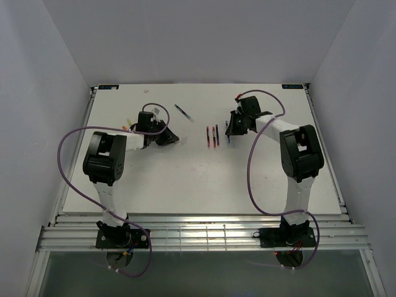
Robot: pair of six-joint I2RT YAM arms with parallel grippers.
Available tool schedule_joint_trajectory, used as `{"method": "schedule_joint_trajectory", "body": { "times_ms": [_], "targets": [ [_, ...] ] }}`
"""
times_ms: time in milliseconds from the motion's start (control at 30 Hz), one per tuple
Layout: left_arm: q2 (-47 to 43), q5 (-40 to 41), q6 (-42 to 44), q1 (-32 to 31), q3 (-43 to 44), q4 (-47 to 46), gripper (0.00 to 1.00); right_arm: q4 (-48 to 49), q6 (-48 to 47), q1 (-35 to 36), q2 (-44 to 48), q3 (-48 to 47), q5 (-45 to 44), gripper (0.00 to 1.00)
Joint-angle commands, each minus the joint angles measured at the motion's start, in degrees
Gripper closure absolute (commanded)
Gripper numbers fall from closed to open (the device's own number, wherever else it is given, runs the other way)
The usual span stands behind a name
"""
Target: Open the pen caps
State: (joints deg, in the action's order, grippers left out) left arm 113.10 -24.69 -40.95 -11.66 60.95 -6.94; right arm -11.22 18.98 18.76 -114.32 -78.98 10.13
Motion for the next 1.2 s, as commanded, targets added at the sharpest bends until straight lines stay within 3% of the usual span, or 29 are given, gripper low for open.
{"method": "schedule_joint_trajectory", "body": {
  "times_ms": [0,233,533,1167],
  "targets": [
    [-0.1,0.7,1.5,0.7,2.5,0.0,0.87,1.9,-0.7,-0.2,-2.0,-2.3,1.8,0.92],
    [1.1,0.1,1.3,1.0,2.9,-0.6,0.73,4.2,1.1,-0.2,-4.0,-2.0,4.6,0.87],
    [1.9,-0.6,1.6,1.1,3.0,-0.6,0.63,4.5,2.0,-0.1,-5.6,-2.5,4.9,0.77],
    [-0.6,-1.0,2.4,1.5,2.1,0.3,0.60,7.4,2.2,-0.4,-3.5,-3.3,10.7,0.67]
  ]
}}
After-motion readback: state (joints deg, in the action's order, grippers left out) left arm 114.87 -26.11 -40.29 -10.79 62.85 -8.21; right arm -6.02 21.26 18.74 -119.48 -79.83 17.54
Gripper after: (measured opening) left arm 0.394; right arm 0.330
